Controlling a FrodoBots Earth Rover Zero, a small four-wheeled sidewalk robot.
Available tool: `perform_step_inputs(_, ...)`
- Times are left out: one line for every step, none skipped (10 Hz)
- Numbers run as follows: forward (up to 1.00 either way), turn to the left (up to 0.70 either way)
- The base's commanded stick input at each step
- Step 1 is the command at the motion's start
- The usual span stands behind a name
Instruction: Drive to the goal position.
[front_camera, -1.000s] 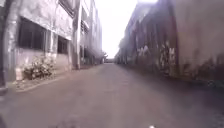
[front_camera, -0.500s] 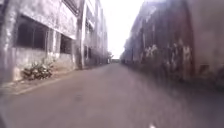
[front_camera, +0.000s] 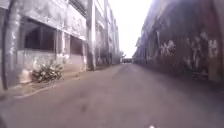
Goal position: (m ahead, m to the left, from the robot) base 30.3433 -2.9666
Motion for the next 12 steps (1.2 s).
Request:
perform_step_inputs(0.7,0.0)
perform_step_inputs(0.7,0.0)
perform_step_inputs(0.7,0.0)
perform_step_inputs(0.7,0.0)
perform_step_inputs(0.7,0.0)
perform_step_inputs(0.7,0.0)
perform_step_inputs(0.7,0.0)
perform_step_inputs(0.7,0.0)
perform_step_inputs(0.7,-0.04)
perform_step_inputs(0.7,-0.24)
perform_step_inputs(0.7,-0.25)
perform_step_inputs(0.7,-0.01)
